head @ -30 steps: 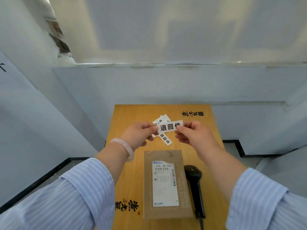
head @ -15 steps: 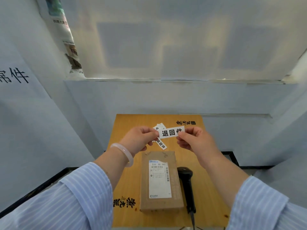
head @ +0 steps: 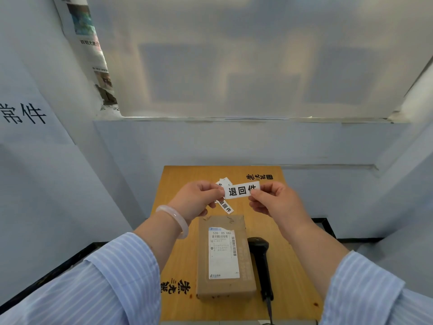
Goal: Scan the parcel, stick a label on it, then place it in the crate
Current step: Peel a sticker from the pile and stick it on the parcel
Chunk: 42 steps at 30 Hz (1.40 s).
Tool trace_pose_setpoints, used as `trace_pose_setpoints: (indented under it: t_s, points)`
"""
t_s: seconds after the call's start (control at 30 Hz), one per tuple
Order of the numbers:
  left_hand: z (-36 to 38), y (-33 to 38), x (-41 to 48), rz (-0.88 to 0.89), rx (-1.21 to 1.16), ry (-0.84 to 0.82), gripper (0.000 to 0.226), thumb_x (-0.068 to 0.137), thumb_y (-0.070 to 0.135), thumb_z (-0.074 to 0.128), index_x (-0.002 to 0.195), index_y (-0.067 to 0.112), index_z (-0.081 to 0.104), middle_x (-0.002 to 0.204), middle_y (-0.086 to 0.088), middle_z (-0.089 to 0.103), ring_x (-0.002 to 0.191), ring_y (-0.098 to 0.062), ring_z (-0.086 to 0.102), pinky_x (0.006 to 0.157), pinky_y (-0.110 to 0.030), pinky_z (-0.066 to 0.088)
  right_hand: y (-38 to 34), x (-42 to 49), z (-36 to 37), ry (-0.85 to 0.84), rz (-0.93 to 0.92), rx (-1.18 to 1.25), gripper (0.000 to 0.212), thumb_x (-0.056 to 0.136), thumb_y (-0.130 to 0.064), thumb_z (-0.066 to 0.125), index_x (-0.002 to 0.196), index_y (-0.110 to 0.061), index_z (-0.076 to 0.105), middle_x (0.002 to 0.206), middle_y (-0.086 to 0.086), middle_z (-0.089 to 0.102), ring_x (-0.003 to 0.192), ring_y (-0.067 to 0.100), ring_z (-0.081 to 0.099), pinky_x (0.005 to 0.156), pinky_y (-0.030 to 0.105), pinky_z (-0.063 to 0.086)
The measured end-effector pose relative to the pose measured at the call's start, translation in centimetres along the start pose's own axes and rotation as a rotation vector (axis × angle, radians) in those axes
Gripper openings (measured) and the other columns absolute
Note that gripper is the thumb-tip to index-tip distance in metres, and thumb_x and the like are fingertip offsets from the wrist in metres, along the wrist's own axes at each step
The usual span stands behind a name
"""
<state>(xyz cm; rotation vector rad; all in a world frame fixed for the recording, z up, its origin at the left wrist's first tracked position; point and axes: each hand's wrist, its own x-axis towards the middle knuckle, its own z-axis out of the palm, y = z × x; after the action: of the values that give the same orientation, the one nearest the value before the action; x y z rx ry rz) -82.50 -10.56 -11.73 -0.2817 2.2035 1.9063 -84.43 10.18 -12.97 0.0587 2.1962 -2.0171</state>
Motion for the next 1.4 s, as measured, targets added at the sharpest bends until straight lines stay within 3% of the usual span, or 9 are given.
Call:
trace_pose_setpoints:
  t_s: [0.5, 0.63, 0.73, 0.8, 0.9, 1.03, 1.4]
  points:
    - [0.3, 0.1, -0.6, 0.02, 0.007, 0.013, 0.007, 0.079, 0.027, 0.071, 0.076, 0.022, 0.076, 0.071, 0.006, 0.073, 0.051, 0.001, 0.052, 0.048, -0.018, 0.043, 0.0, -0.7, 0.0, 0.041, 0.017, -0.014, 0.02, 0.084, -0.018, 0.072, 0.102, -0.014, 0.064, 0.082, 0.0, 0.077, 0.074, 0.015, 0.073, 0.065, 0.027, 0.059]
    - [0.5, 0.0, -0.6, 0.031, 0.033, 0.022, 0.006, 0.076, 0.03, 0.072, 0.072, 0.029, 0.076, 0.07, 0.008, 0.072, 0.051, 0.001, 0.051, 0.047, -0.019, 0.043, -0.1, -1.1, 0.5, 0.149, -0.107, -0.285, 0.036, 0.079, -0.03, 0.077, 0.108, -0.028, 0.056, 0.098, -0.01, 0.064, 0.089, 0.008, 0.06, 0.064, 0.015, 0.052]
    - [0.7, -0.1, -0.6, 0.049, 0.058, 0.042, 0.005, 0.076, 0.032, 0.072, 0.072, 0.029, 0.075, 0.071, 0.007, 0.072, 0.051, 0.0, 0.051, 0.05, -0.021, 0.043, -0.5, -1.5, 1.0, 0.228, -0.291, -0.537, 0.03, 0.076, -0.037, 0.078, 0.098, -0.033, 0.058, 0.099, -0.013, 0.054, 0.089, 0.008, 0.052, 0.068, 0.015, 0.044]
    - [0.8, -0.3, -0.7, 0.071, 0.105, 0.054, 0.008, 0.076, 0.035, 0.072, 0.073, 0.028, 0.074, 0.072, 0.005, 0.071, 0.052, 0.0, 0.052, 0.051, -0.023, 0.045, -0.7, -1.8, 1.5, 0.139, -0.344, -0.556, 0.016, 0.078, -0.039, 0.075, 0.089, -0.034, 0.063, 0.095, -0.014, 0.058, 0.086, 0.006, 0.055, 0.066, 0.015, 0.044]
    - [1.1, -0.4, -0.8, 0.136, 0.181, 0.061, 0.011, 0.078, 0.035, 0.071, 0.075, 0.024, 0.072, 0.069, 0.004, 0.066, 0.053, -0.002, 0.05, 0.053, -0.021, 0.046, -1.1, -2.4, 2.3, -0.026, -0.276, -0.404, 0.008, 0.08, -0.043, 0.071, 0.084, -0.037, 0.067, 0.081, -0.016, 0.069, 0.08, -0.005, 0.062, 0.06, 0.007, 0.045]
    - [1.4, -0.4, -0.9, 0.213, 0.268, 0.063, 0.009, 0.08, 0.028, 0.071, 0.074, 0.021, 0.072, 0.054, 0.018, 0.059, 0.048, 0.003, 0.045, 0.048, -0.012, 0.041, -0.8, -2.4, 2.8, -0.053, -0.209, -0.367, 0.014, 0.082, -0.045, 0.069, 0.087, -0.032, 0.07, 0.079, -0.012, 0.073, 0.077, -0.002, 0.067, 0.065, 0.014, 0.051]
    - [1.1, -1.6, -0.9, 0.215, 0.365, 0.067, 0.009, 0.08, 0.031, 0.068, 0.075, 0.025, 0.072, 0.061, 0.013, 0.06, 0.048, 0.002, 0.047, 0.047, -0.014, 0.039, -0.3, -2.3, 3.5, -0.086, -0.156, -0.347, 0.009, 0.085, -0.037, 0.068, 0.082, -0.029, 0.069, 0.073, -0.008, 0.074, 0.07, 0.001, 0.07, 0.064, 0.021, 0.05]
